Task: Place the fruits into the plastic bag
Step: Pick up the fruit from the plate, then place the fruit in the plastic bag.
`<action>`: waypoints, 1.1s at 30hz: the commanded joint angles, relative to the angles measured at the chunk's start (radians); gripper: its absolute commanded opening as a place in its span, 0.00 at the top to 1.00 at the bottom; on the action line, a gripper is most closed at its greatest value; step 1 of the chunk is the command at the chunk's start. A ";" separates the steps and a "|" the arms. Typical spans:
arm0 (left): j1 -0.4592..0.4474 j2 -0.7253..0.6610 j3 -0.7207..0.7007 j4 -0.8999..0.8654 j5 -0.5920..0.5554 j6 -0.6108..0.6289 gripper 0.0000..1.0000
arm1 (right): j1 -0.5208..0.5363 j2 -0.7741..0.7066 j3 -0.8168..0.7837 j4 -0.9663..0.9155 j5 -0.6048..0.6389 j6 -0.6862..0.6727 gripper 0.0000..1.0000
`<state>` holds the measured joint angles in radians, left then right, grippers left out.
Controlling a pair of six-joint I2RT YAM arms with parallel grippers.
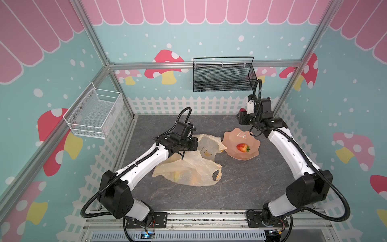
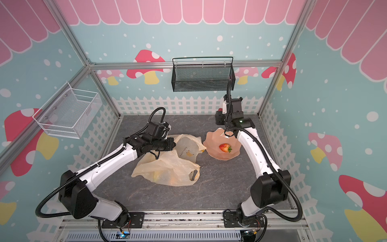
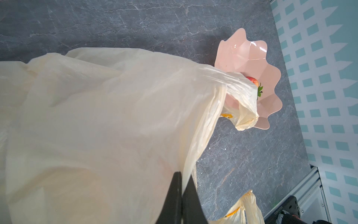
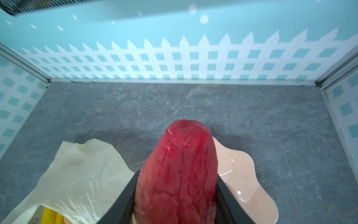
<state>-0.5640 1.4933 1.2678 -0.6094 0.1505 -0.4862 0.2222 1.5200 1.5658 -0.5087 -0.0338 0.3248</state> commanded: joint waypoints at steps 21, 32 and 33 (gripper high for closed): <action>0.003 0.028 0.038 -0.015 0.009 0.001 1.00 | 0.000 -0.216 -0.288 0.398 -0.685 0.088 0.49; 0.003 0.039 0.045 -0.015 0.013 0.000 1.00 | 0.072 -0.271 -0.505 0.411 -0.735 0.071 0.50; 0.002 0.039 0.047 -0.015 0.014 -0.002 1.00 | 0.094 -0.269 -0.525 0.406 -0.724 0.060 0.50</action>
<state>-0.5640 1.5219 1.2816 -0.6140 0.1543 -0.4866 0.2829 1.2617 1.0786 -0.1093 -0.7376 0.4107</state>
